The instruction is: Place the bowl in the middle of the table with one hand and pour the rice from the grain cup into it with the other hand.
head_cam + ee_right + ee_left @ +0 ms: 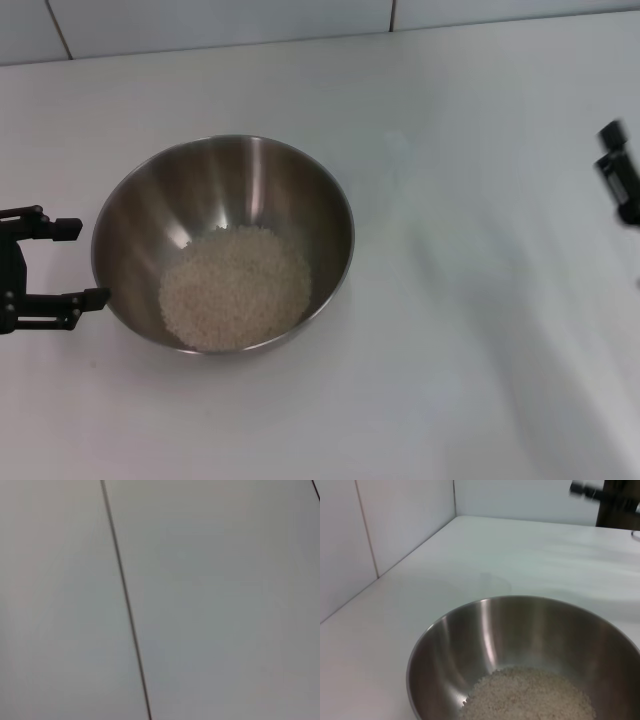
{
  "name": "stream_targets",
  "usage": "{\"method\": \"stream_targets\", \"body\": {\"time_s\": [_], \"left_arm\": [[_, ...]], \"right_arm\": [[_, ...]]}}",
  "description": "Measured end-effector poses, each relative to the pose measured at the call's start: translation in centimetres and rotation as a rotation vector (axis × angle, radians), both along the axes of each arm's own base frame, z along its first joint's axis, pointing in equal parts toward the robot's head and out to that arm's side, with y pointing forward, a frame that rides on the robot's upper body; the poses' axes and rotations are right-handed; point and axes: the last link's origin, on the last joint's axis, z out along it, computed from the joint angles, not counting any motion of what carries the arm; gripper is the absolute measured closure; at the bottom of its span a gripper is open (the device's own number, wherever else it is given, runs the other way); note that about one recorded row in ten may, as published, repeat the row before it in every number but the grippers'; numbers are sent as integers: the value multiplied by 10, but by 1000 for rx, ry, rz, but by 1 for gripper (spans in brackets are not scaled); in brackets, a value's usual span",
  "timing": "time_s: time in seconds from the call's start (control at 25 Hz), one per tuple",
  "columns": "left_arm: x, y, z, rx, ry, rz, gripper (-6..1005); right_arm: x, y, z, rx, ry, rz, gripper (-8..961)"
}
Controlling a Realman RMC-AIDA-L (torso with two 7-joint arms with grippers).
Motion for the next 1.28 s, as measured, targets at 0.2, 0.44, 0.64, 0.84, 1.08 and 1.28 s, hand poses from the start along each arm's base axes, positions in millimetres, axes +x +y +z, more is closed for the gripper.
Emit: {"method": "stream_targets", "body": {"time_s": [0.2, 0.44, 0.64, 0.84, 1.08, 1.28], "left_arm": [[-1, 0, -1, 1, -1, 0, 164], [-2, 0, -2, 1, -2, 4, 164], [1, 3, -3, -2, -3, -2, 164], [3, 4, -3, -2, -8, -2, 164], [3, 4, -3, 0, -9, 2, 164], [3, 4, -4, -3, -8, 4, 164]], "right_arm": [[-24, 31, 28, -138, -97, 373, 211], [-55, 91, 51, -511, -227, 619, 128], [-89, 123, 51, -853, -472, 643, 128], [-120, 139, 48, -1154, -590, 582, 128], [-141, 142, 37, -1188, -713, 534, 128], [-147, 138, 28, -1166, -796, 498, 128]]}}
